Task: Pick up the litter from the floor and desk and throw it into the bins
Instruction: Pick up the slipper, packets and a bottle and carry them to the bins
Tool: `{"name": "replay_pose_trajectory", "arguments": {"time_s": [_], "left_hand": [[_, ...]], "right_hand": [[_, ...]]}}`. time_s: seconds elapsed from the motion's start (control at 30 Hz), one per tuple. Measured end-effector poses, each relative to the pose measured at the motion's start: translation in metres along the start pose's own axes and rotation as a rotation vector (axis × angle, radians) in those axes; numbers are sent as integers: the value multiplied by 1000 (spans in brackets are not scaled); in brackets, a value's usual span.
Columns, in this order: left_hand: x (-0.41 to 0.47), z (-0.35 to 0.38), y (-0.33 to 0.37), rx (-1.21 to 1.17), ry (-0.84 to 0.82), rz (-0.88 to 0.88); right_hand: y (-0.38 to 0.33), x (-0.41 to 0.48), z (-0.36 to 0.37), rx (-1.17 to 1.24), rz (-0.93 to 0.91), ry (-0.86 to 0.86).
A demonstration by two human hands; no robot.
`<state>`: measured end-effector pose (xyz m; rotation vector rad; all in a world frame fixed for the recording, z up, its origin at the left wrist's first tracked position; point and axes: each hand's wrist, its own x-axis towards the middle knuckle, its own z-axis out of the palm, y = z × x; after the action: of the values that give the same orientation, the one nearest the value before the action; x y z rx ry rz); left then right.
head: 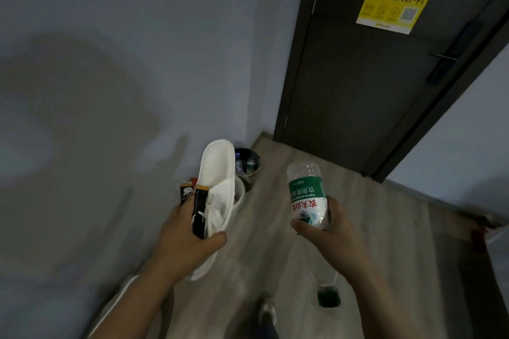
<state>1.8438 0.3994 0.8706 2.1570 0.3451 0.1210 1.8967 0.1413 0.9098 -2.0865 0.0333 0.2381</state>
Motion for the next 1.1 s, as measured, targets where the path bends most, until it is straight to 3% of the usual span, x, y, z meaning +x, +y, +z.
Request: {"name": "replay_pose_trajectory", "arguments": {"time_s": [0.33,0.6,0.77,1.1], "left_hand": [[168,40,12,180,-20,-81],[267,55,-15,231,-108,-212],[341,50,-40,235,-244,-308],[449,63,-116,506,-580,-382]], "right_hand": [[-12,221,-25,36,13,-86],[-9,331,13,-80,76,-172],[-15,397,49,-132,145,-197],[0,492,106,-218,231,-237]]}}
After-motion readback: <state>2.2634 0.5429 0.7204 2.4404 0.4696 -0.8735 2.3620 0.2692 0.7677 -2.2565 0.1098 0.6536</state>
